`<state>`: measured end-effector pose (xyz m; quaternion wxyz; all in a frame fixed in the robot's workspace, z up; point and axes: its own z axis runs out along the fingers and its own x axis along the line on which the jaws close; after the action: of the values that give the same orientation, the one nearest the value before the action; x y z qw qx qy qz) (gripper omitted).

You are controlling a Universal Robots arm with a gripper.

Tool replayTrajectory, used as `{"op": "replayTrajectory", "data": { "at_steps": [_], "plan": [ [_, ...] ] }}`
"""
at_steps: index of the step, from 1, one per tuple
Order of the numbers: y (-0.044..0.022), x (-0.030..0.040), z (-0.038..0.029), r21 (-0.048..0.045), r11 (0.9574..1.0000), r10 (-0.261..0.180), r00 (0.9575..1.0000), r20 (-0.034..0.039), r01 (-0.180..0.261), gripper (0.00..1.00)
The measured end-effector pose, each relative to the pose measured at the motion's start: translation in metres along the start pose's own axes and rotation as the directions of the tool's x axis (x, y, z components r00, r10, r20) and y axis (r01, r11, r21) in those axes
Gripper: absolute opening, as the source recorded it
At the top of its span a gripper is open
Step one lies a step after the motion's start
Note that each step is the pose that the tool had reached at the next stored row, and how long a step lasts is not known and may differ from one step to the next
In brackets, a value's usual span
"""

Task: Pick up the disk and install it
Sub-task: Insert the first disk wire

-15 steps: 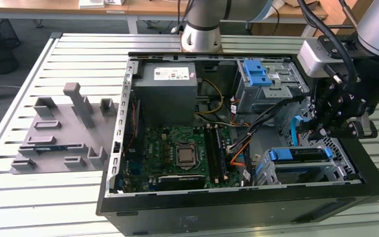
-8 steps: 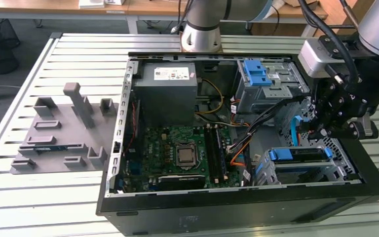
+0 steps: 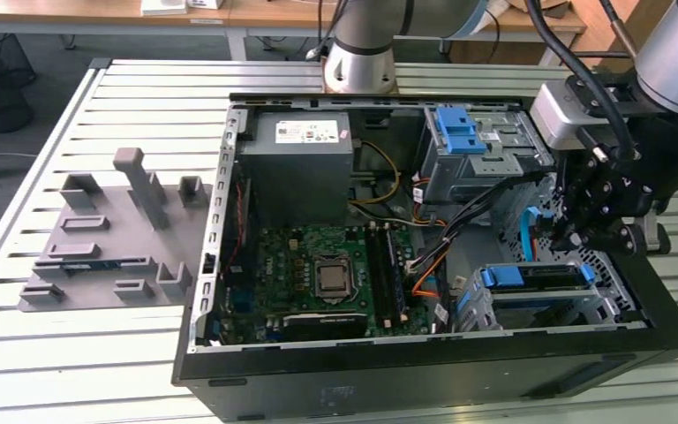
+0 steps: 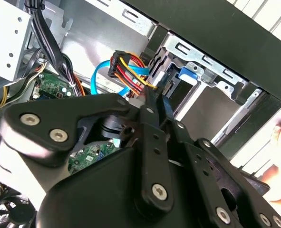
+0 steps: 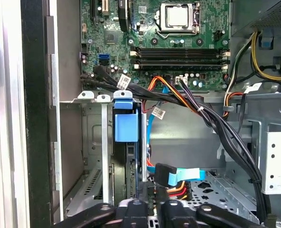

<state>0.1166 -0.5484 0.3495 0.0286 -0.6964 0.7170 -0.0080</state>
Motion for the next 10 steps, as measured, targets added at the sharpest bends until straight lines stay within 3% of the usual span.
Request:
{"op": "replayTrajectory", "data": {
  "at_steps": [2,10],
  "plan": [
    [0.0000,0.0000,0.0001,0.0000,1.0000,0.000,1.0000,0.0012,0.000,0.16],
    [0.0000,0.0000,0.0002,0.0000,1.0000,0.000,1.0000,0.0017,0.000,0.16]
  ]
}}
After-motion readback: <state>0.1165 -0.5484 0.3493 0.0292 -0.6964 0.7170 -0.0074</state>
